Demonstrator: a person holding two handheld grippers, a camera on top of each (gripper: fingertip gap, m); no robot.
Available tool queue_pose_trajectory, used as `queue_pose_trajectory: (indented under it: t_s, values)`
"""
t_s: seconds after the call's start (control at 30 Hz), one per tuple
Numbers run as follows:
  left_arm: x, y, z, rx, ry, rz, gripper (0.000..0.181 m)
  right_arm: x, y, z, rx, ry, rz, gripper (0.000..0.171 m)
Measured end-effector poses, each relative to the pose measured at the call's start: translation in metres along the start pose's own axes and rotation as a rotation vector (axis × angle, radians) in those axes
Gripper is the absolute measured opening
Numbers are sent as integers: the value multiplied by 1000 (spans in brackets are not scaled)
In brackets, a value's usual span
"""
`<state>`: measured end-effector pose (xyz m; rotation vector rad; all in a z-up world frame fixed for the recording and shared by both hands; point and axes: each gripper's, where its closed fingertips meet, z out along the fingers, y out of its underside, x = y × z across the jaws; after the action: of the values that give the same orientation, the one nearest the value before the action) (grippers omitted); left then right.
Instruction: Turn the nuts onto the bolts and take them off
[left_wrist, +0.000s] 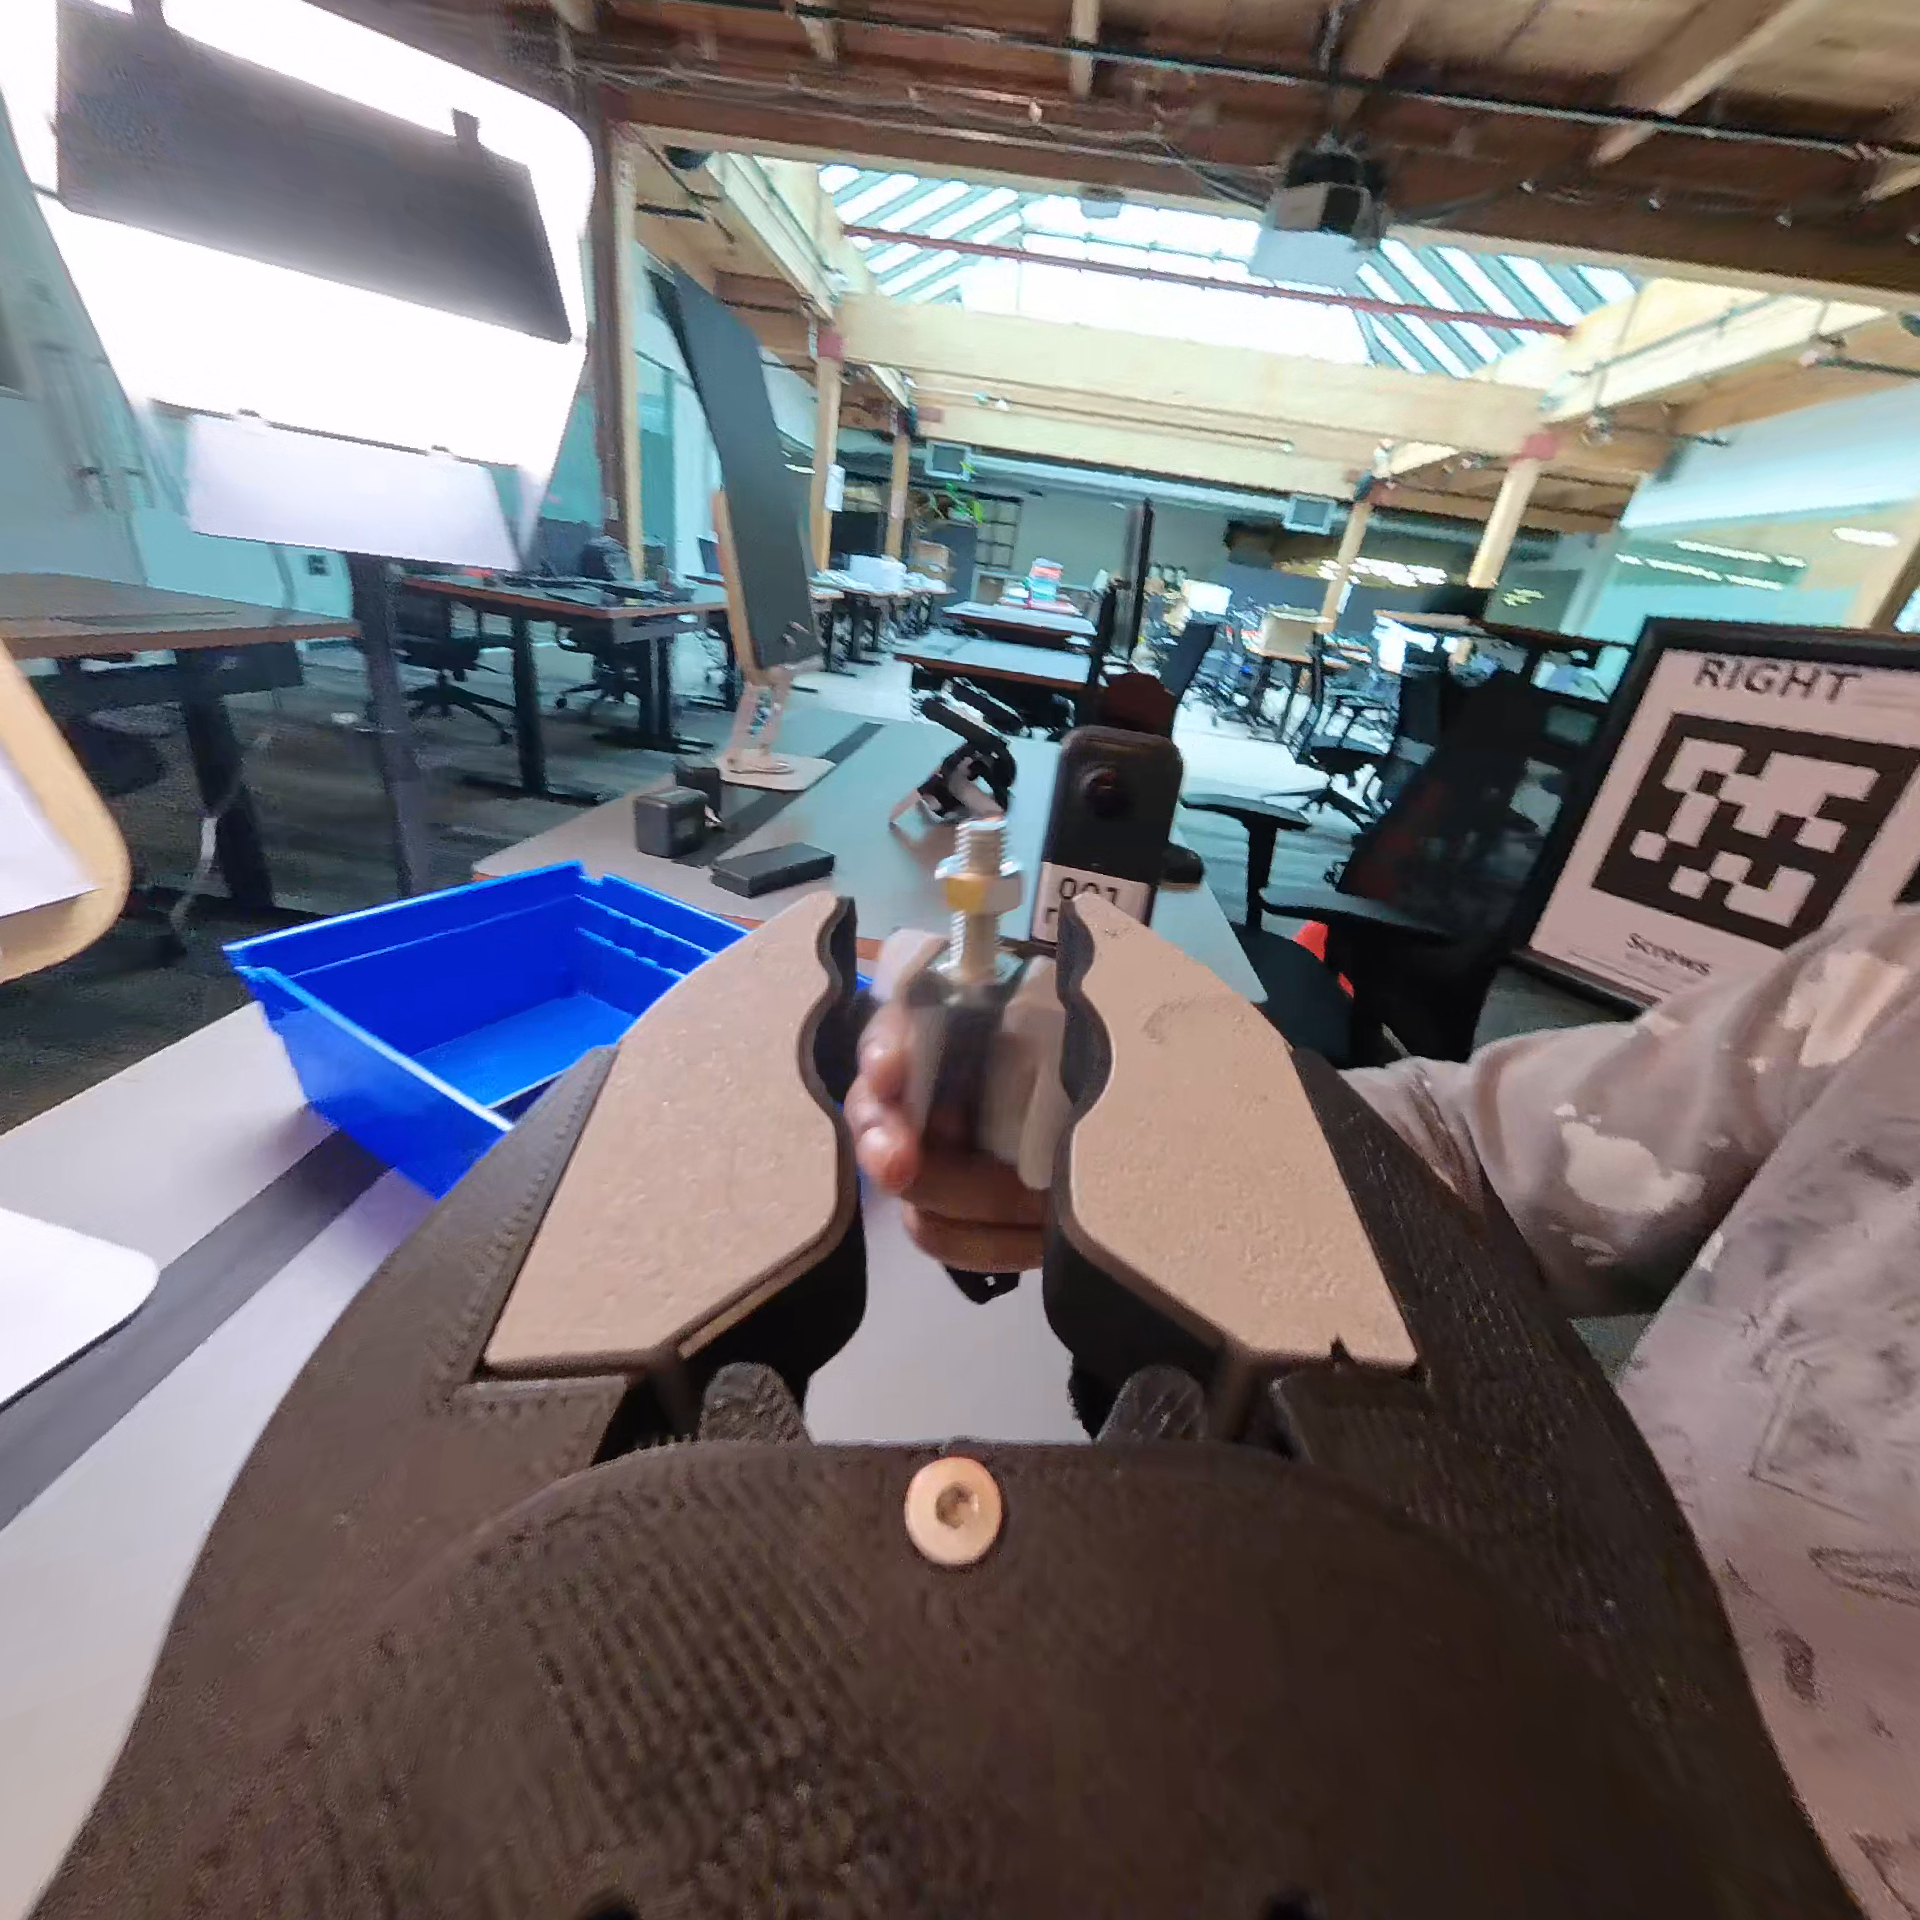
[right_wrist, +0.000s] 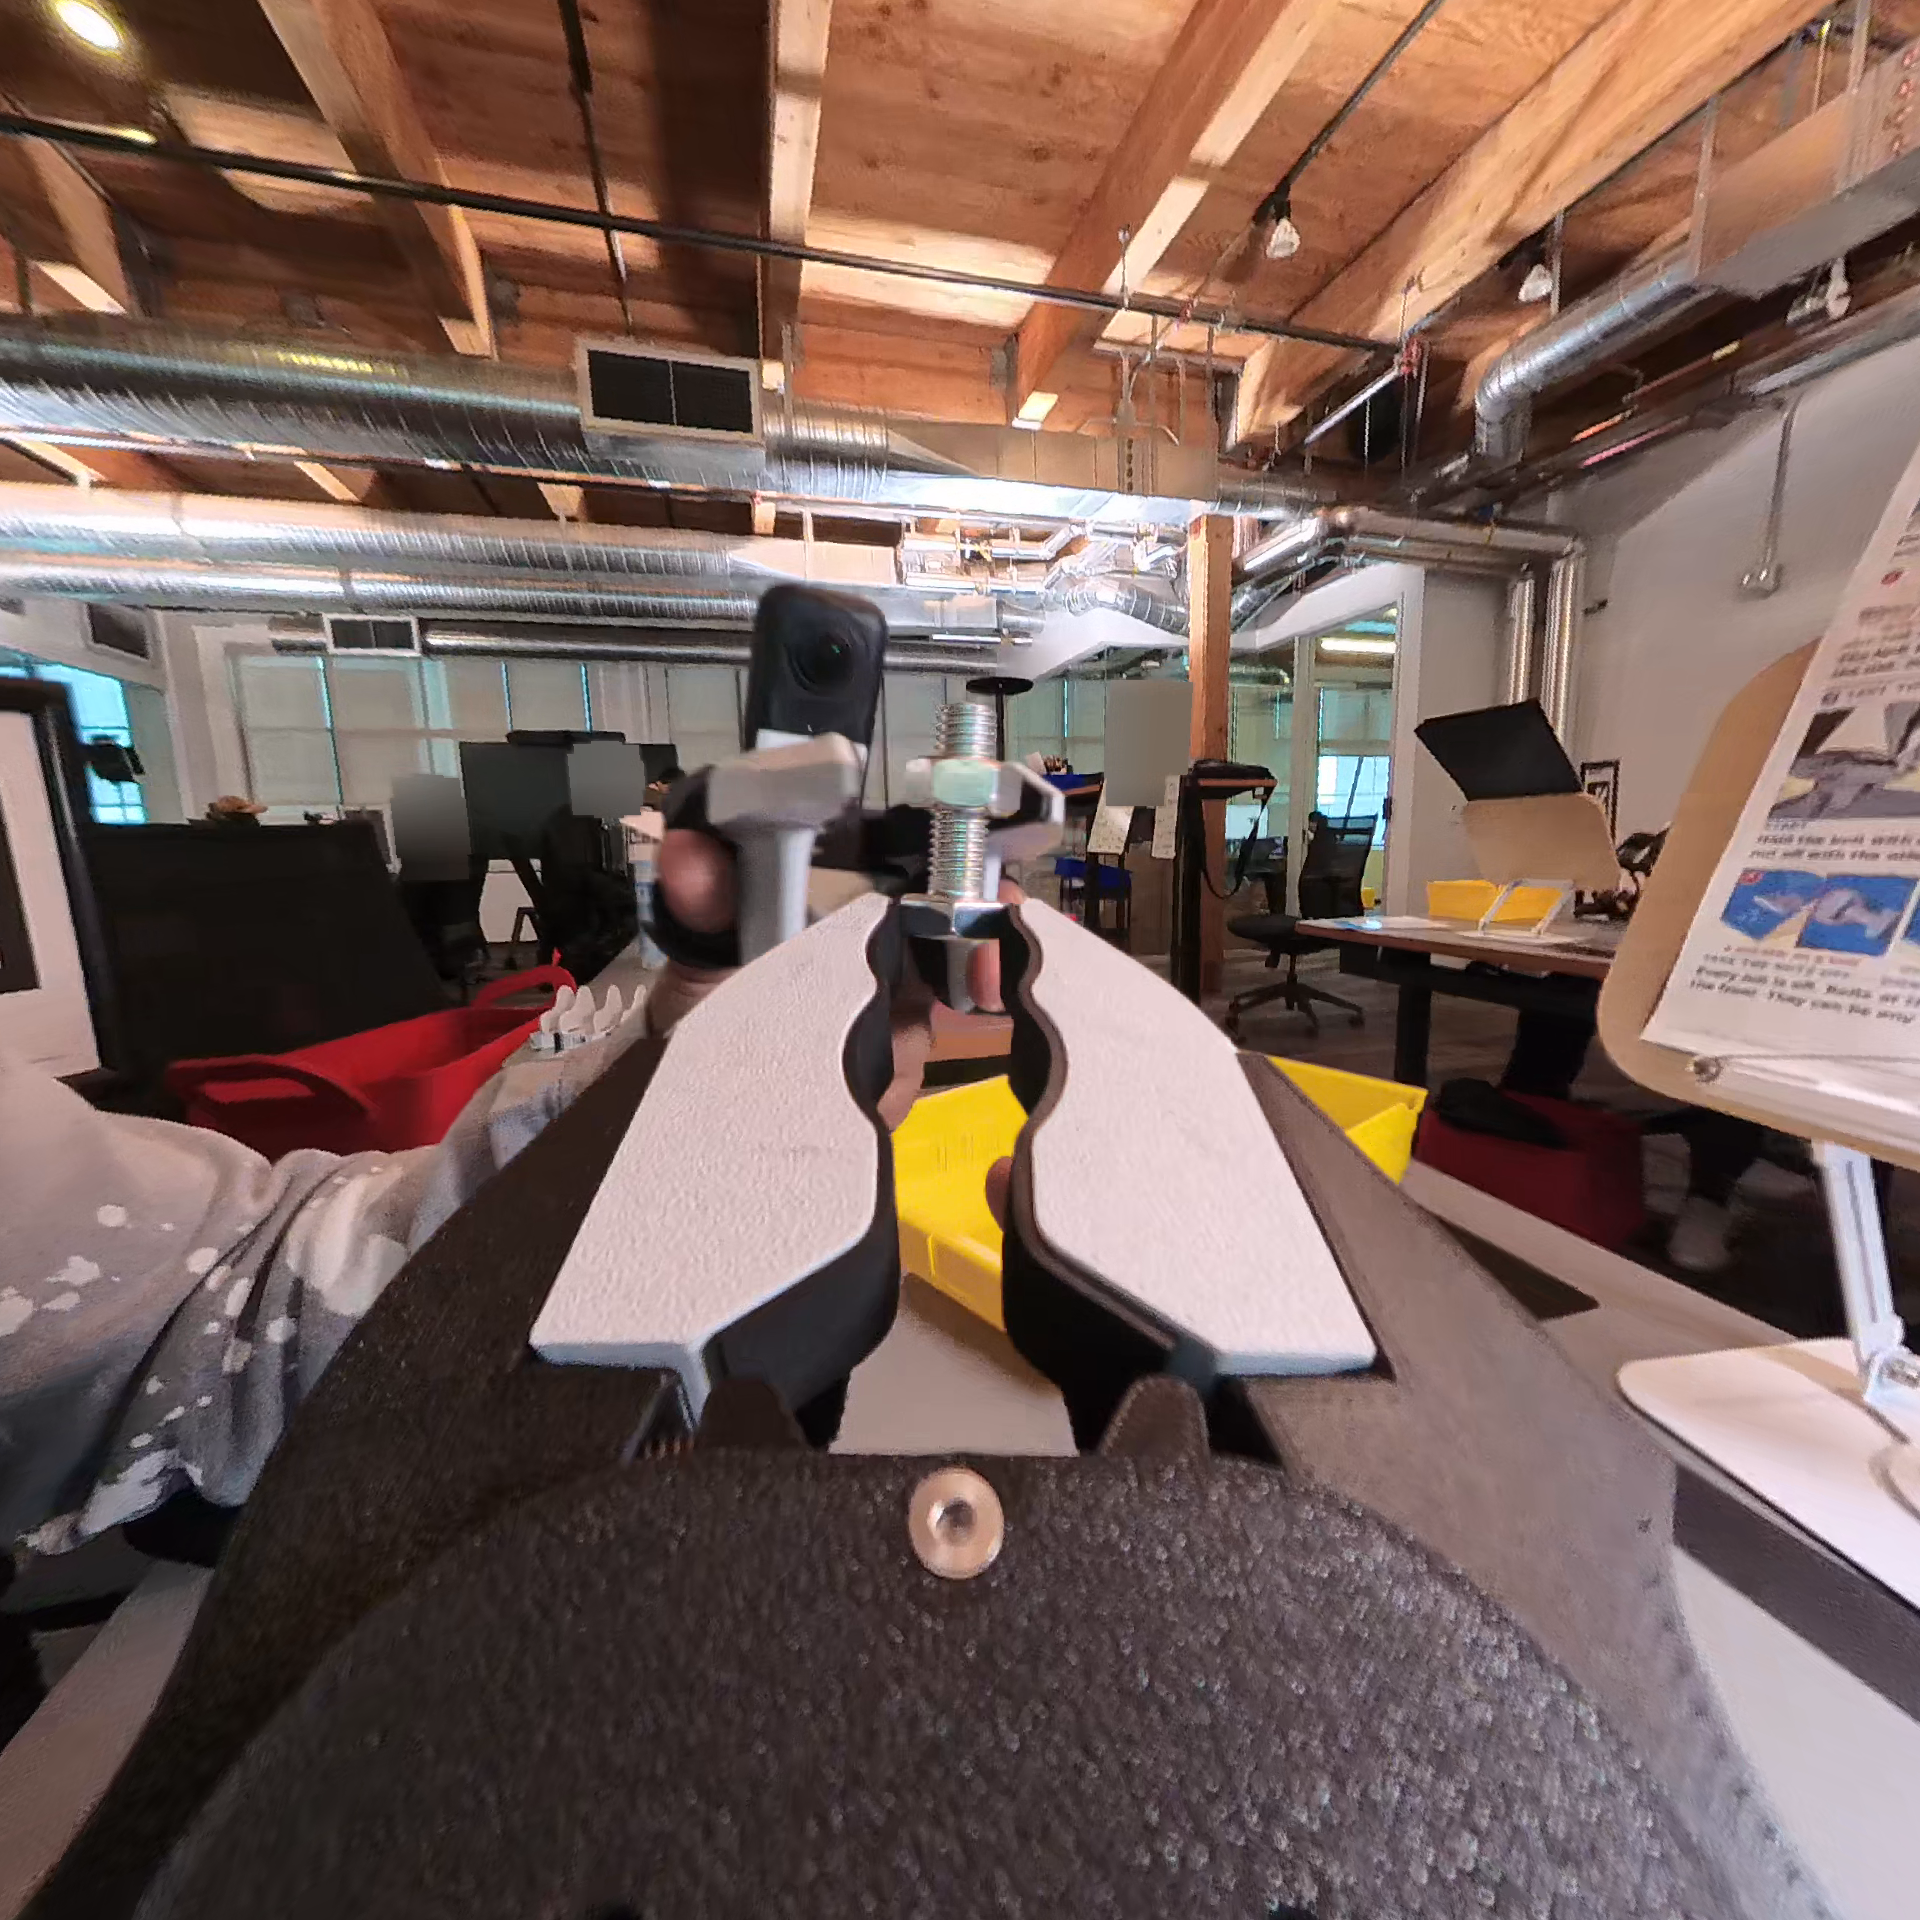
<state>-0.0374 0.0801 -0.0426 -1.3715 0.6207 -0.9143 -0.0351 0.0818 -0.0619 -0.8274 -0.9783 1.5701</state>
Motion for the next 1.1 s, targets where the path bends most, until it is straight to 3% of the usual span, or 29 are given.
queue_pose_trajectory:
  t_s: [0.17,0.27,0.5,0.63,0.67,0.7,0.8,1.03,1.1]
  values:
    - [-2,7,3,-34,-27,27,38,-10,7,5,-24,-28,3,18]
    - [-27,0,-12,6,-129,-12,21,-15,-5,1,30,-76,21,18]
    - [1,5,0,-9,7,-5,35,-3,7,0,-10,-21,22,18]
    - [-11,12,3,-20,-52,0,33,-4,9,2,-16,-21,27,18]
    - [-26,11,-3,-11,-129,-15,11,-5,6,0,1,-35,27,18]
    - [-41,12,-9,-16,-204,-13,10,-8,1,-1,20,-61,37,18]
    - [-47,10,-19,-8,-218,-17,18,-7,-4,-2,16,-45,9,18]
    - [0,12,6,1,19,-47,35,2,10,0,-26,-5,27,18]
    - [-11,24,8,-64,-39,-22,33,-1,9,1,-28,-13,13,18]
